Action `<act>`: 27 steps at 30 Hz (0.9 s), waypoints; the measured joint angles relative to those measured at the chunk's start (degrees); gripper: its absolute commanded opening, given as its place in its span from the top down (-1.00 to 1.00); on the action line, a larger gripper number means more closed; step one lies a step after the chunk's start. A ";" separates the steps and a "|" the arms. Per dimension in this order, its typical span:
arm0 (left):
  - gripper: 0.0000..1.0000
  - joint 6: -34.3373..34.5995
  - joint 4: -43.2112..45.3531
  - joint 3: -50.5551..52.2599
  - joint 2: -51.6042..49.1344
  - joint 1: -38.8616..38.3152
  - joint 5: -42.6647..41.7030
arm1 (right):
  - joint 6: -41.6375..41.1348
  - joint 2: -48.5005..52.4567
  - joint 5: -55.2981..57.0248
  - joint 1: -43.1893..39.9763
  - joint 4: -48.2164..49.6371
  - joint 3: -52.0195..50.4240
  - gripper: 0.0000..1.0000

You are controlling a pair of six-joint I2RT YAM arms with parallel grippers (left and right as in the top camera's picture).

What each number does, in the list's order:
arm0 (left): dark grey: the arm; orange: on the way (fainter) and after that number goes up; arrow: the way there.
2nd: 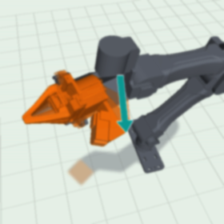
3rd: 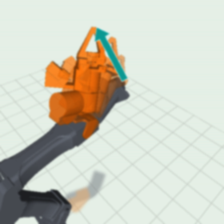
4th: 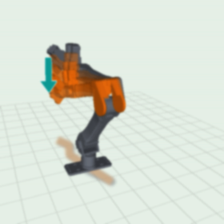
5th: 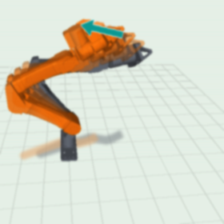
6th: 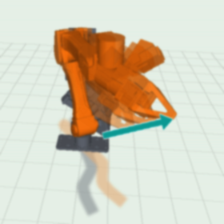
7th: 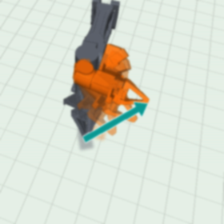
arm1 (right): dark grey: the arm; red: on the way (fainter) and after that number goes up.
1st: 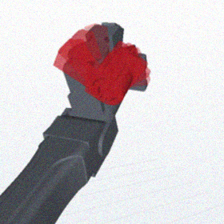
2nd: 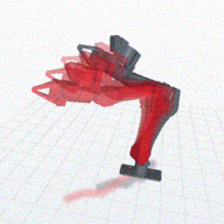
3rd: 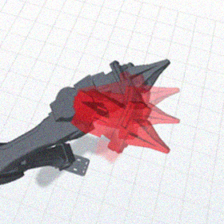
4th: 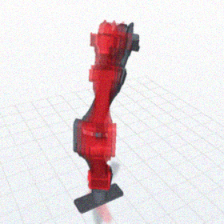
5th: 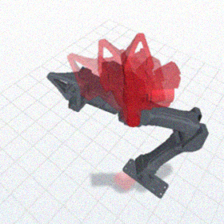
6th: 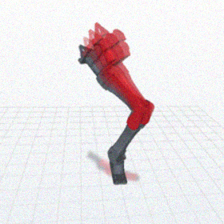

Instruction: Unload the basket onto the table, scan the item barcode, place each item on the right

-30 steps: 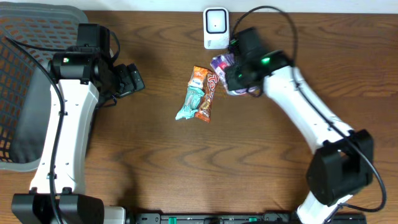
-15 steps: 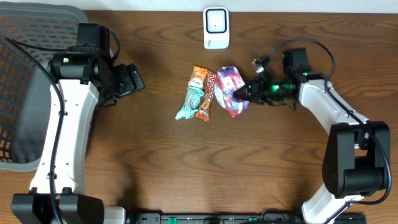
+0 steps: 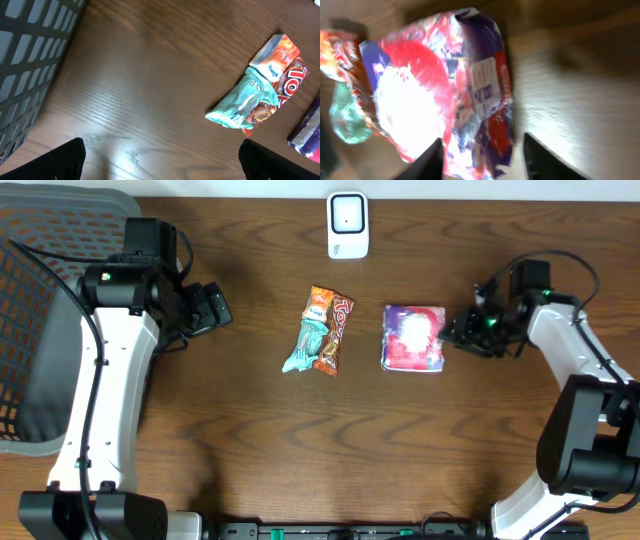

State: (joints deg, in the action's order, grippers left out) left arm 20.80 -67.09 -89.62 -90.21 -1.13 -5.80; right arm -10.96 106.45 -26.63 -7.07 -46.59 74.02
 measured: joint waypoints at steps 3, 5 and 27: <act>-0.96 -0.02 0.00 0.00 0.00 0.00 0.00 | 1.88 0.00 2.08 0.09 -1.55 3.80 -0.21; -0.96 0.00 0.02 0.00 0.00 0.00 0.00 | 2.99 0.00 2.62 0.20 -1.53 4.83 -0.31; -0.96 -0.02 0.02 0.00 0.00 0.00 0.00 | -0.04 1.62 -8.59 5.29 23.71 -14.25 0.98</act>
State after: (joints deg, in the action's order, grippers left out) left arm 20.78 -67.07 -89.62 -90.21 -1.13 -5.80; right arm -11.00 108.07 -35.22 -1.78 -22.87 59.77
